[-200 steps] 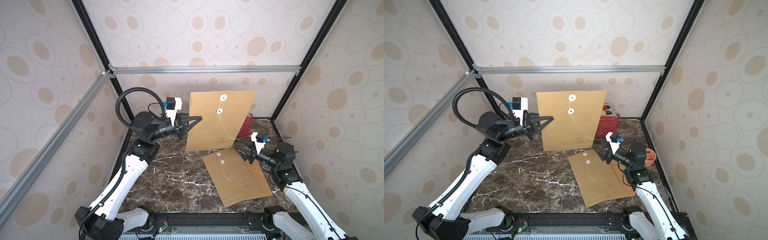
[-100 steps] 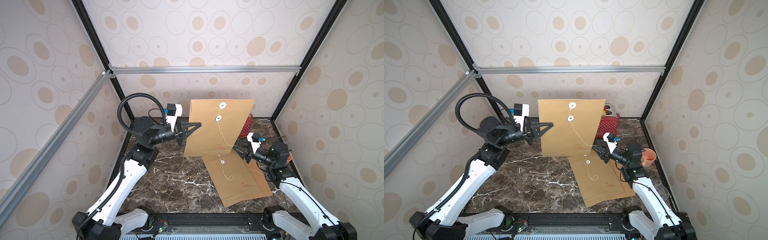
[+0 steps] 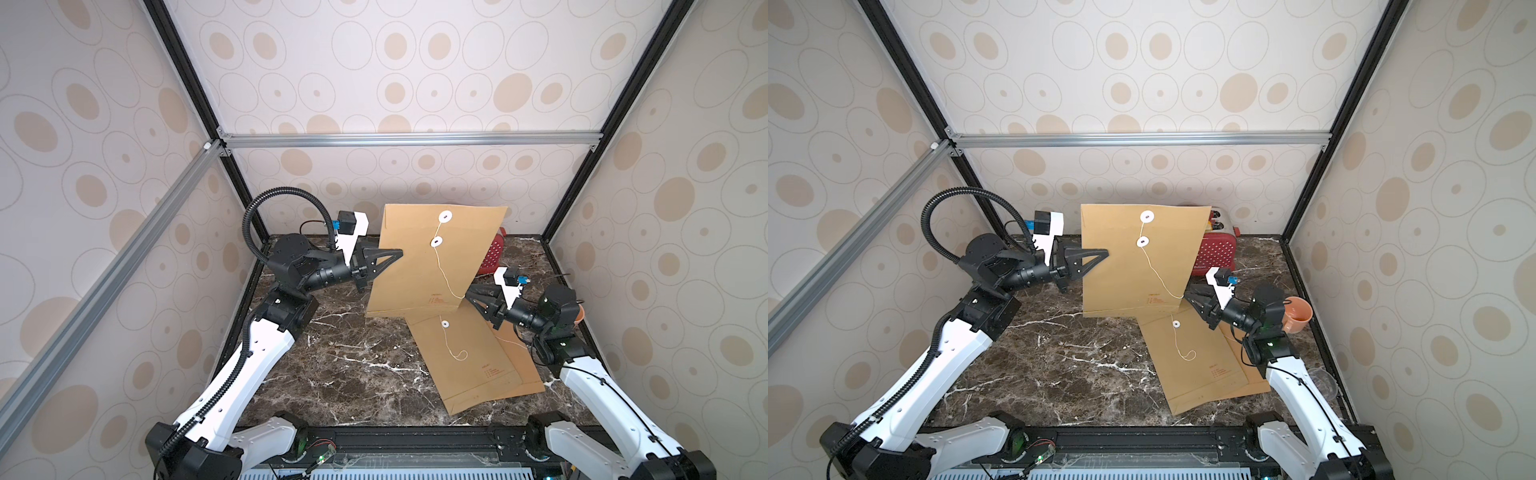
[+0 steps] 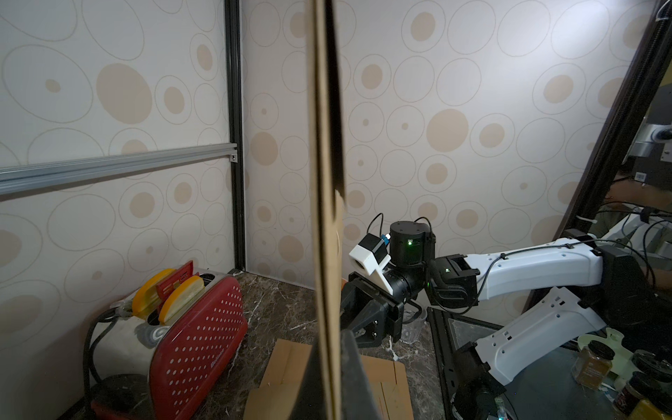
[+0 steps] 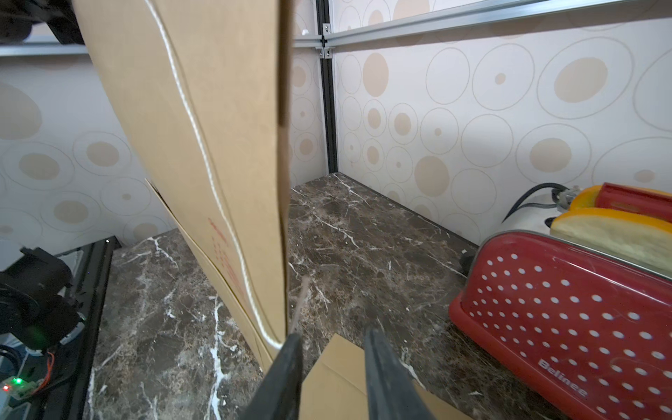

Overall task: Close the mouth of the file bag
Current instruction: Close the file bag.

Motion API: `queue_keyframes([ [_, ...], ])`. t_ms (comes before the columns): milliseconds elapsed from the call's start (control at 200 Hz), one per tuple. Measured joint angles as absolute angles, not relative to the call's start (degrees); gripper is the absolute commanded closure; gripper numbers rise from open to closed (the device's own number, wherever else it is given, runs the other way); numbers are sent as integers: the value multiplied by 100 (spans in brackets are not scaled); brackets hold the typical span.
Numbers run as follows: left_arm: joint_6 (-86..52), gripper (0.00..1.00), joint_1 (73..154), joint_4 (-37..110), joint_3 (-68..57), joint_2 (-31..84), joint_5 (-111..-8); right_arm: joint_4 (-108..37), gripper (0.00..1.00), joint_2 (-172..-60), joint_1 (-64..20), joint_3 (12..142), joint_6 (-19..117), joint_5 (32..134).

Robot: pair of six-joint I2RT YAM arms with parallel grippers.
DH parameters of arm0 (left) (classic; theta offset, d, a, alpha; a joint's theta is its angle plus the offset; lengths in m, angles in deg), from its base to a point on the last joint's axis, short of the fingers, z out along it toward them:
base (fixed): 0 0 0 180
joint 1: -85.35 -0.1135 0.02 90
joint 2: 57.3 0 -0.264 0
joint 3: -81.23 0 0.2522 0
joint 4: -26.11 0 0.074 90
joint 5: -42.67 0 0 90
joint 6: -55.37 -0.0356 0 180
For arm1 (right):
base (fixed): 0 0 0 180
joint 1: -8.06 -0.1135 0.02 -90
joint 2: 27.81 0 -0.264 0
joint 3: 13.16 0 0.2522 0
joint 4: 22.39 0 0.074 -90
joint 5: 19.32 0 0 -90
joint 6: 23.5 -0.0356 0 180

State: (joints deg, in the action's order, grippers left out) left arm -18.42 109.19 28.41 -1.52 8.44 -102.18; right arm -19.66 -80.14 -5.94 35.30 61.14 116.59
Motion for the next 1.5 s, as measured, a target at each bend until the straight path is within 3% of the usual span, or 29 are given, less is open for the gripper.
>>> queue_keyframes([
  [115,-2211,100,10921,3322,-183,789,-10069,-1949,53,-7442,-585,3174,6433,11438],
  [240,-2572,100,10921,3724,-235,772,-9925,-1597,50,-7177,-596,2758,6603,11233],
  [511,-2740,100,10921,3879,-235,691,-9846,-1446,48,-8198,-1116,3130,6649,11283],
  [1497,-2655,100,10925,3687,-235,686,-9951,-1090,51,-9284,-1426,3497,7086,11381],
])
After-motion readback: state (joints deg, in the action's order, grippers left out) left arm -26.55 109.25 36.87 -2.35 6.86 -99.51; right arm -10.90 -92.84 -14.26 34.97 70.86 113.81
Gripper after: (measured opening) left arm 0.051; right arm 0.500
